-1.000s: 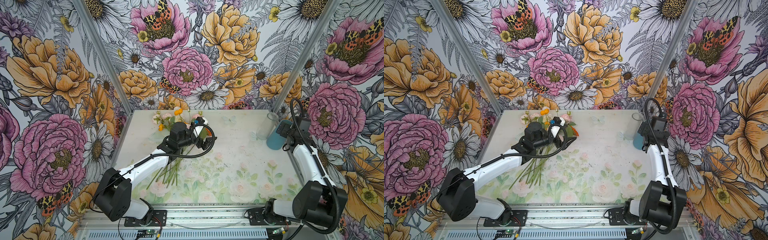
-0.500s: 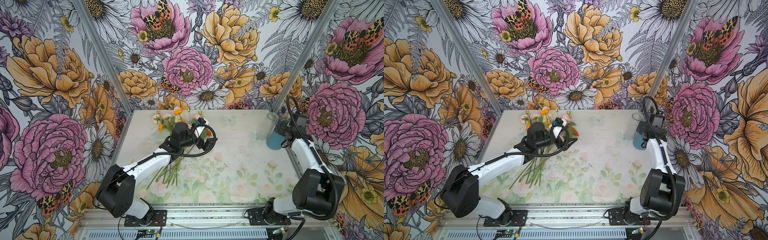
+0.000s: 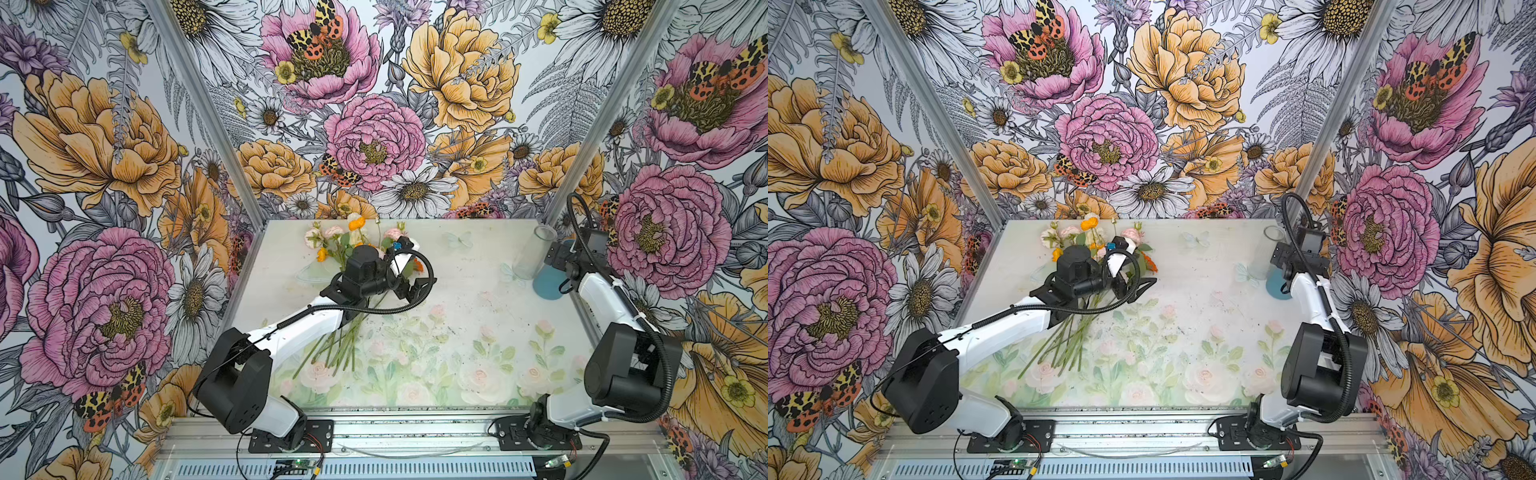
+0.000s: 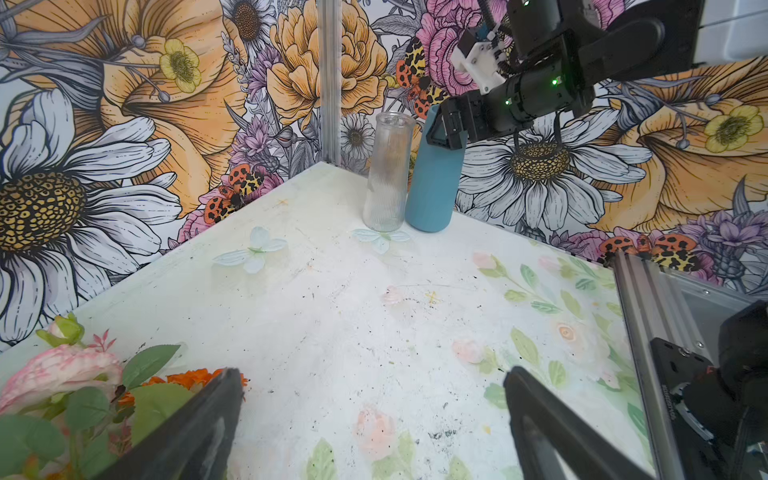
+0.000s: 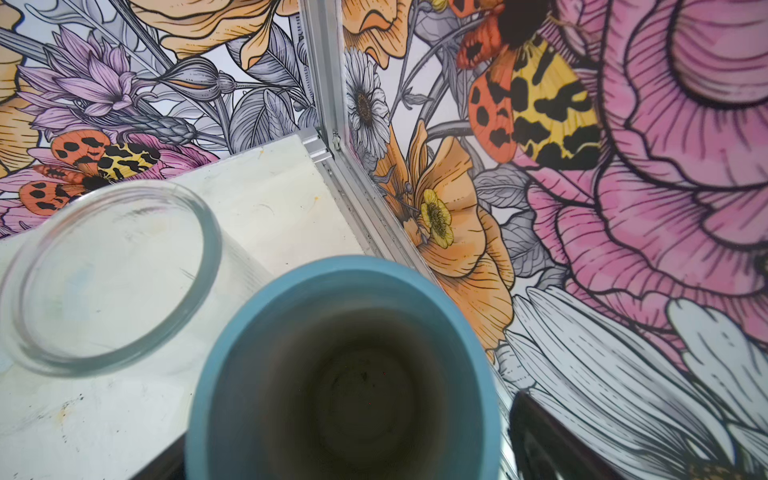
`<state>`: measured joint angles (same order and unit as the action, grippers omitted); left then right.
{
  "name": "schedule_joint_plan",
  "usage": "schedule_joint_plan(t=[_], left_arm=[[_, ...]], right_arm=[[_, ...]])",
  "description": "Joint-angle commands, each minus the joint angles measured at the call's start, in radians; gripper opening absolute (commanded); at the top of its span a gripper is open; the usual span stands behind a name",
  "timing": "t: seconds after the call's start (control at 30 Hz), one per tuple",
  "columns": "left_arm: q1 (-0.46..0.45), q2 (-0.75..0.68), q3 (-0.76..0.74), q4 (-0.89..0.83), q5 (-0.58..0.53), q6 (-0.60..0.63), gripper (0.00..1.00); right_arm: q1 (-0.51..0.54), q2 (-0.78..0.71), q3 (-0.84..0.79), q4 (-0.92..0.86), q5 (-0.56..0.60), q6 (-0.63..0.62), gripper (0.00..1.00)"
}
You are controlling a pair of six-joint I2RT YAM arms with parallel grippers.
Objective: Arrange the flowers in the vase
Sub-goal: 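Close the right gripper around the teal vase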
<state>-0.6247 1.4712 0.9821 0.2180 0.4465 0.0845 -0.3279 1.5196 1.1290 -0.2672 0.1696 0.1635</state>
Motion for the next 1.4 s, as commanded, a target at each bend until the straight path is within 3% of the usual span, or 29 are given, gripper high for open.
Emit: schedule_joint_plan(t=[0.0, 0.67, 1.37], left_arm=[[-0.008, 0.012, 0.026, 0.019, 0.031, -0.013, 0.99], [-0.009, 0.011, 0.027, 0.020, 0.037, -0.010, 0.99], [-0.010, 0.005, 0.035, 0.019, 0.048, -0.029, 0.99]], right_arm=[[-0.008, 0.025, 0.035, 0.035, 0.004, -0.001, 0.99], [-0.031, 0.055, 0.036, 0.034, -0.056, 0.017, 0.86], [-0.013, -0.100, -0.076, 0.036, -0.075, 0.002, 0.70]])
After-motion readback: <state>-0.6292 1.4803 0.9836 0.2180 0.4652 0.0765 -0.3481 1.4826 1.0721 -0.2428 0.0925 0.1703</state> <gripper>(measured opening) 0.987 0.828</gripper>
